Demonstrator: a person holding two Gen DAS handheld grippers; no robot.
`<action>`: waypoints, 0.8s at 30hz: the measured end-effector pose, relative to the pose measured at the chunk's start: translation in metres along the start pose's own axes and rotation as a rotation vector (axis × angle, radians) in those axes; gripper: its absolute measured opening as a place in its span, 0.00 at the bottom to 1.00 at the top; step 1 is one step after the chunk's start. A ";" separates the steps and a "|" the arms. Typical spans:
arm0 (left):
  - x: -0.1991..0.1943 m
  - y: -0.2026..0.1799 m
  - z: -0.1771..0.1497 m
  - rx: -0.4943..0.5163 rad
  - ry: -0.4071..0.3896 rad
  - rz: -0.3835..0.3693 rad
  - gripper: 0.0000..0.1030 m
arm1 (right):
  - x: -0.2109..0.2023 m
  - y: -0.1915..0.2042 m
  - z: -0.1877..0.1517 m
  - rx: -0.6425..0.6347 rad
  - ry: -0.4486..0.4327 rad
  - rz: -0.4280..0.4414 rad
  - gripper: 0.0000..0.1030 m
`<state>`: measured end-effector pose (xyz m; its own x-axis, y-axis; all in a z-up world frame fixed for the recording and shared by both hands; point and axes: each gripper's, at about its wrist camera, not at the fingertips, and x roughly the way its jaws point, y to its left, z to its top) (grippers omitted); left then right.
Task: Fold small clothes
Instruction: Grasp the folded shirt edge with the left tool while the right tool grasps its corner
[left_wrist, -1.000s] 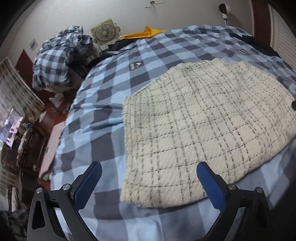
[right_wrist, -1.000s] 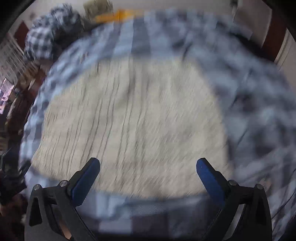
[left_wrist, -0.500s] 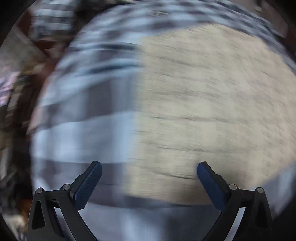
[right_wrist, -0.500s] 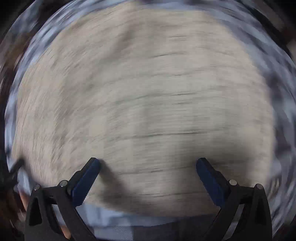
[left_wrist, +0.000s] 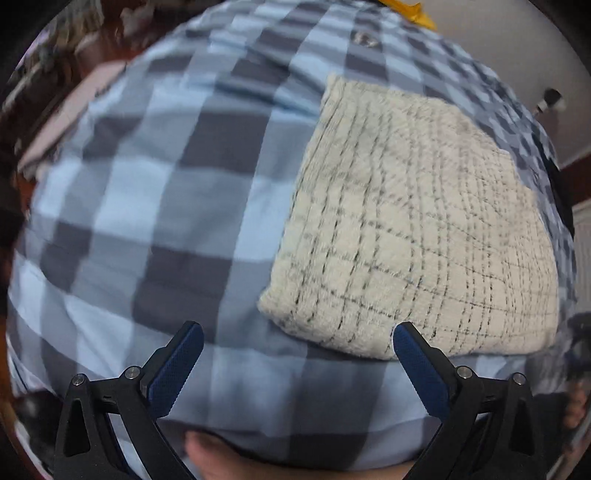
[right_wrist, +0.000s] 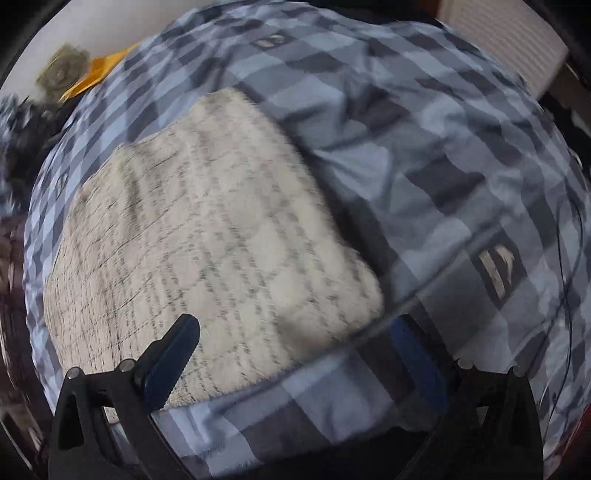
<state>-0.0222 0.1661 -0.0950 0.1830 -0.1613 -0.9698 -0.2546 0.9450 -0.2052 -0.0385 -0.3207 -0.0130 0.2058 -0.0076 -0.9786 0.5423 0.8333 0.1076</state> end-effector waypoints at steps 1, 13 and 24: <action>0.006 0.002 0.000 -0.020 0.026 -0.005 1.00 | 0.001 -0.004 -0.002 0.023 0.016 0.008 0.99; 0.043 -0.006 0.003 -0.061 0.158 -0.023 1.00 | 0.070 -0.007 0.019 0.211 0.263 0.074 0.99; 0.061 -0.049 0.028 0.047 0.148 -0.021 0.55 | 0.082 -0.001 0.044 0.153 0.236 0.076 0.79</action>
<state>0.0283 0.1179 -0.1401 0.0449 -0.2183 -0.9749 -0.2063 0.9528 -0.2228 0.0140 -0.3469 -0.0860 0.0652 0.1953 -0.9786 0.6529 0.7332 0.1898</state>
